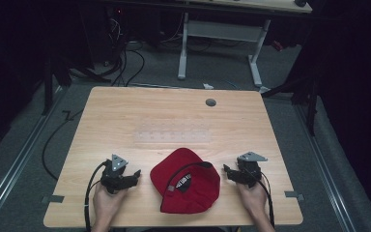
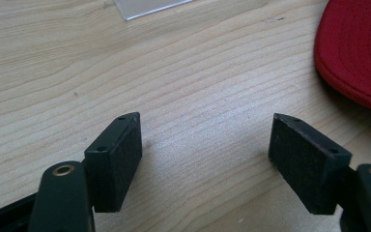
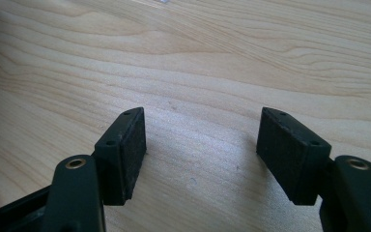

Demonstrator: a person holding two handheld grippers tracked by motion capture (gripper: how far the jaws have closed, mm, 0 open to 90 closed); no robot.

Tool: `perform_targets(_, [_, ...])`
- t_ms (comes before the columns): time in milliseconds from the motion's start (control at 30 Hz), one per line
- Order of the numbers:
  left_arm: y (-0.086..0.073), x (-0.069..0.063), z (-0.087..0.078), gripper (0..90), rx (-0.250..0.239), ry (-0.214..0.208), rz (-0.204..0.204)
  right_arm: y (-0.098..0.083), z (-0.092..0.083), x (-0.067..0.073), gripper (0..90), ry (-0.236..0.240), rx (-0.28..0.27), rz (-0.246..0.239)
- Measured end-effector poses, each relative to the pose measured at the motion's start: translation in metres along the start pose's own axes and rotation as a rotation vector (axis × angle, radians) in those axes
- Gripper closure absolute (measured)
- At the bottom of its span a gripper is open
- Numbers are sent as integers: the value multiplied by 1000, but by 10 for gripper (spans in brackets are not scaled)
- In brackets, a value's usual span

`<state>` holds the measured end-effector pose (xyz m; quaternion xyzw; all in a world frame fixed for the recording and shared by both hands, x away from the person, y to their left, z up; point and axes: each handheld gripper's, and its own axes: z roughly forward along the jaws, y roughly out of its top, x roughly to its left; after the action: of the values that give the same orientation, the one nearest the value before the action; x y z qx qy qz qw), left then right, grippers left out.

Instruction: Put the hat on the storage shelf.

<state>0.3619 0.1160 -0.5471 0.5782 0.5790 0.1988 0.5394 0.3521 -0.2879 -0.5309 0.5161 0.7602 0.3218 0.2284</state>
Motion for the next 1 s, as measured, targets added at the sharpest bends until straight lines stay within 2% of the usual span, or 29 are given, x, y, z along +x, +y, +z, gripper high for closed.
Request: perform_targets(1000, [0, 0, 0, 279, -1, 4, -3, 0, -1, 0, 352, -2, 3, 4])
